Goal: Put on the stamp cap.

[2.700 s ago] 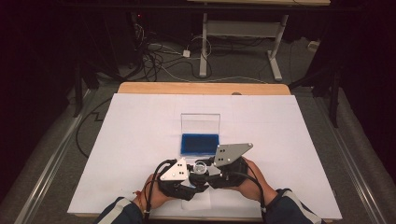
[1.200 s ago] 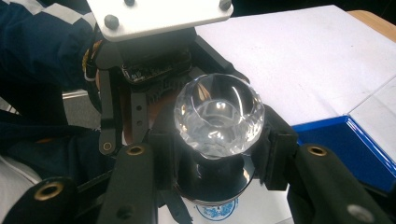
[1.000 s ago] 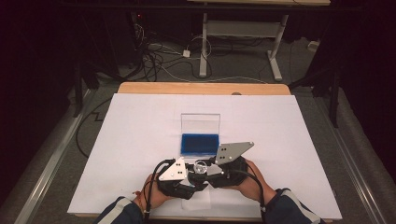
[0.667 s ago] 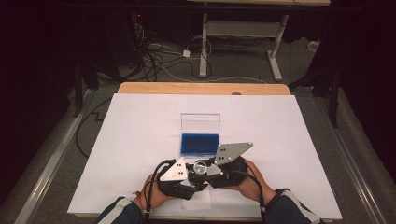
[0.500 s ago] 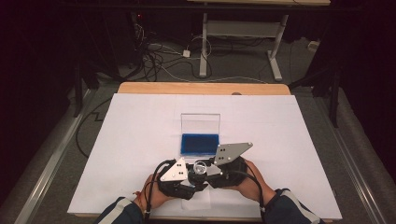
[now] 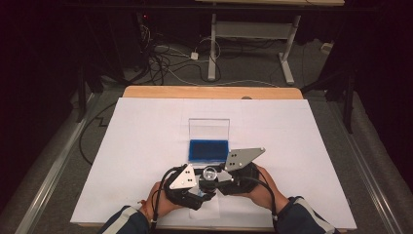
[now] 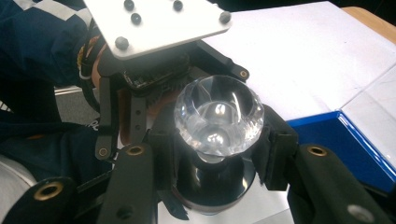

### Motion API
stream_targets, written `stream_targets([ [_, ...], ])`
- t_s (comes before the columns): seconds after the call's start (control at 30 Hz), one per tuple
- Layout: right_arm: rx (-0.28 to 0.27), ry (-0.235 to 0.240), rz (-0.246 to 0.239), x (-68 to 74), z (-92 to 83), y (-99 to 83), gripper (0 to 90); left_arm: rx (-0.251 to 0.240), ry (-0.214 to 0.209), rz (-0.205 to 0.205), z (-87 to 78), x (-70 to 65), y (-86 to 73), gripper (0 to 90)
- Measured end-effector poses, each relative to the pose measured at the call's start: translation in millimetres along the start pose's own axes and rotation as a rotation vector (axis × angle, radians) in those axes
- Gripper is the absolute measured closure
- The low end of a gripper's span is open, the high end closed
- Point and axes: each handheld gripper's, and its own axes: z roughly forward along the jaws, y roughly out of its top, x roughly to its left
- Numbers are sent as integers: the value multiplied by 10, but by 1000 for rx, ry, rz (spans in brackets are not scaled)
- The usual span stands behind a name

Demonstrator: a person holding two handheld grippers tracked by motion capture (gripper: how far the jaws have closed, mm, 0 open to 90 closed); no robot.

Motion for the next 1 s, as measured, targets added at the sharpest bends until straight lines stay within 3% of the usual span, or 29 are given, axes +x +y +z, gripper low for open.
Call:
stream_targets([
  [0.43, -7, -34, -17, -15, -117, 32, 573, 22, 92, 32, -169, 31, -86, 146],
  [0.7, -11, -52, -13, -37, -184, 31, 573, 31, 126, 17, -328, 91, -170, 145],
  [1.0, -4, -75, -3, -75, -250, -7, 573, 34, 198, -23, -607, 178, -351, 146],
])
